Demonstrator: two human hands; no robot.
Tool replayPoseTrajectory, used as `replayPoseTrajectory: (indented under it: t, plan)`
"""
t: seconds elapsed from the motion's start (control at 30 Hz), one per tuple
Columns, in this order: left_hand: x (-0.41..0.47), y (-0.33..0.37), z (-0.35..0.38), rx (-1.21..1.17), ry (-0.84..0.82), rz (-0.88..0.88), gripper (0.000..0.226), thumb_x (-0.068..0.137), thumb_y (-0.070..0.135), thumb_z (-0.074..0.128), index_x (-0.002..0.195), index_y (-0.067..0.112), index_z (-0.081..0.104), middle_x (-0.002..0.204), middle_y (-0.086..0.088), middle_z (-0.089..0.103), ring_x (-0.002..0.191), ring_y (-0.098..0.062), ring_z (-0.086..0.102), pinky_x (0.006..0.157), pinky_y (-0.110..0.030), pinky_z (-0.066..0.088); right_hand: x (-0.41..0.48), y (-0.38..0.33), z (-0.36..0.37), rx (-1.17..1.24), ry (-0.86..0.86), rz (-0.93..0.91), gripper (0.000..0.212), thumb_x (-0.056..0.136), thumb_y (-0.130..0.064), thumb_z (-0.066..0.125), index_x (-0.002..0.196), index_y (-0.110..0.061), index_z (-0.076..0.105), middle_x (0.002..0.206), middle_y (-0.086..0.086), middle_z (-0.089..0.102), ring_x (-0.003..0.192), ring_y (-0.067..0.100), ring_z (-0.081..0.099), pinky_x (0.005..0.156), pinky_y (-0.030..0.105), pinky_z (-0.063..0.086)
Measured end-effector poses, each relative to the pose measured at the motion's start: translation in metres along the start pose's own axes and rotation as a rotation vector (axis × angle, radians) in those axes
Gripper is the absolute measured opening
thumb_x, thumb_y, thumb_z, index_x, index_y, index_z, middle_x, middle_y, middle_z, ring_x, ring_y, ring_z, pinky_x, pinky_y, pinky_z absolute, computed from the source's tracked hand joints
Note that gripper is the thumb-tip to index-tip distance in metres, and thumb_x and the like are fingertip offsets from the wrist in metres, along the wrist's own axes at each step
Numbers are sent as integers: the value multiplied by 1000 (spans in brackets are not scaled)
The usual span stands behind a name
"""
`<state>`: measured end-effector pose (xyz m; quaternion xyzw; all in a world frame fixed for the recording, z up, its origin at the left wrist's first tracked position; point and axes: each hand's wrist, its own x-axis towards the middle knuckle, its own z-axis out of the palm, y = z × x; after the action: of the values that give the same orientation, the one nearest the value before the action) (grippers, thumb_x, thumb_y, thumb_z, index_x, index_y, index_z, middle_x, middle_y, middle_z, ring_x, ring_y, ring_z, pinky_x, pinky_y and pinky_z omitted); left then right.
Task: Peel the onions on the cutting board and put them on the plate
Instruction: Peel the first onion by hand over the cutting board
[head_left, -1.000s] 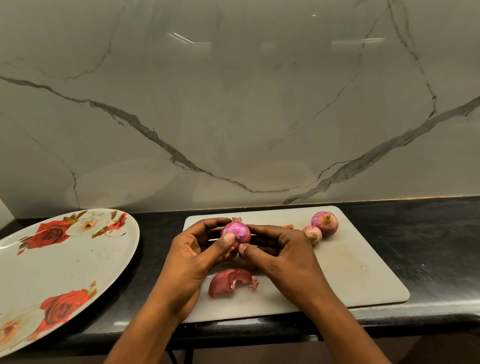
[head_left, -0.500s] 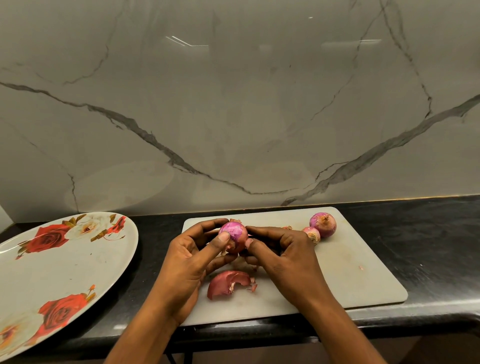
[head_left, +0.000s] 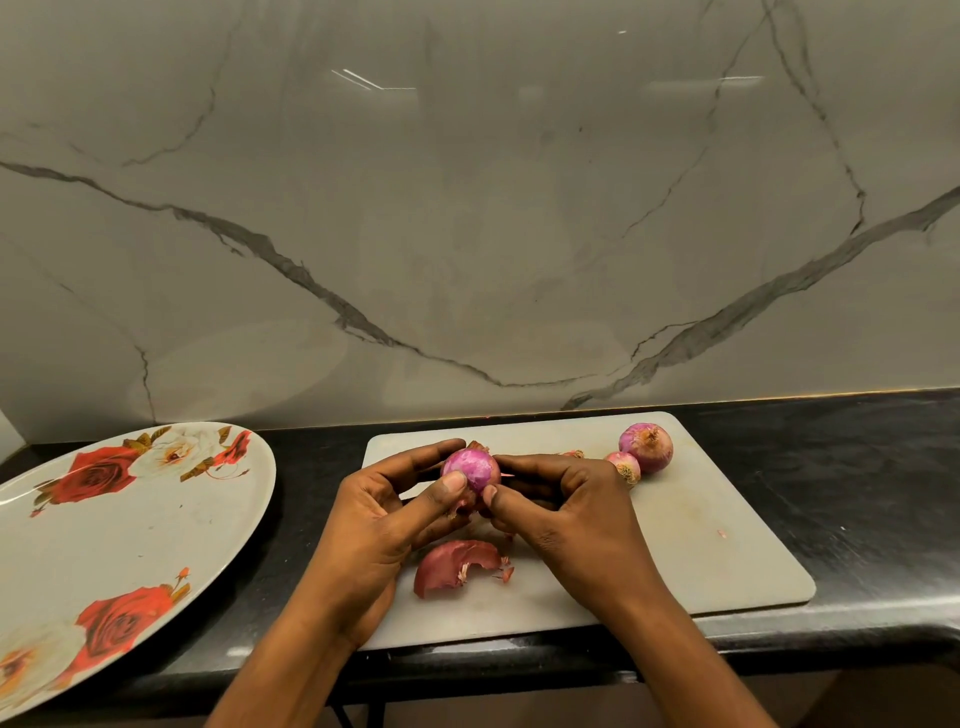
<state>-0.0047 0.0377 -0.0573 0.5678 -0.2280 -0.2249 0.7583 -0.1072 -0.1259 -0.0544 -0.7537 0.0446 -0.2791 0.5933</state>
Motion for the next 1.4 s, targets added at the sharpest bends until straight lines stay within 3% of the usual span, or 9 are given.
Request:
replayPoseTrajectory:
  t: [0.2, 0.4, 0.63, 0.87, 1.03, 1.17, 1.27, 1.4]
  plan:
    - [0, 0, 1, 0, 0, 1, 44, 84, 4, 72, 128, 7, 72, 124, -11, 76, 113, -33, 75, 88, -38, 65, -1, -1, 0, -23, 0, -1, 40, 91, -8, 76, 105, -45, 76, 98, -20, 80, 94, 3, 77, 84, 23, 62]
    - [1, 1, -1, -36, 17, -20, 42, 85, 9, 71, 127, 9, 73, 126, -13, 75, 112, -36, 75, 85, -38, 66, 1, 4, 1, -13, 33, 66, 32, 97, -3, 65, 113, -27, 79, 97, -8, 82, 89, 12, 80, 81, 36, 66]
    - [1, 1, 0, -18, 0, -7, 44, 83, 7, 73, 127, 8, 73, 124, -12, 76, 113, -33, 75, 85, -36, 65, 1, 1, 2, 34, 16, 48, 23, 91, -23, 80, 108, -37, 78, 98, -12, 82, 93, 10, 79, 81, 33, 66]
    - [0, 0, 1, 0, -3, -4, 43, 84, 4, 73, 127, 7, 72, 123, -11, 77, 113, -33, 75, 88, -39, 65, -1, 0, 0, -16, 7, 31, 34, 90, -14, 78, 107, -44, 77, 101, -16, 81, 96, 6, 78, 85, 35, 65]
    - [1, -1, -1, 9, 7, -11, 44, 84, 5, 74, 127, 9, 73, 126, -11, 75, 116, -33, 74, 93, -44, 63, 0, -2, 1, -10, -4, 29, 32, 92, -15, 75, 110, -41, 78, 103, -16, 81, 98, 7, 78, 86, 35, 65]
    - [1, 1, -1, -30, 13, -29, 44, 83, 9, 74, 127, 9, 73, 126, -12, 75, 113, -35, 74, 89, -42, 65, 0, 0, 1, 5, 27, 75, 36, 97, -5, 66, 107, -38, 78, 98, -12, 82, 91, 11, 79, 81, 36, 66]
    - [1, 1, 0, -31, 25, -14, 46, 82, 9, 74, 127, 10, 72, 126, -11, 75, 113, -34, 75, 88, -40, 65, 0, 0, 2, 8, 36, 86, 38, 98, -2, 63, 105, -37, 78, 95, -14, 81, 90, 11, 79, 77, 29, 65]
    - [2, 1, 0, -31, 42, 7, 46, 81, 10, 75, 127, 13, 72, 126, -9, 75, 116, -30, 74, 91, -40, 64, 1, 1, 2, 29, 105, 112, 23, 99, -9, 68, 109, -26, 79, 94, -5, 82, 85, 13, 80, 77, 36, 67]
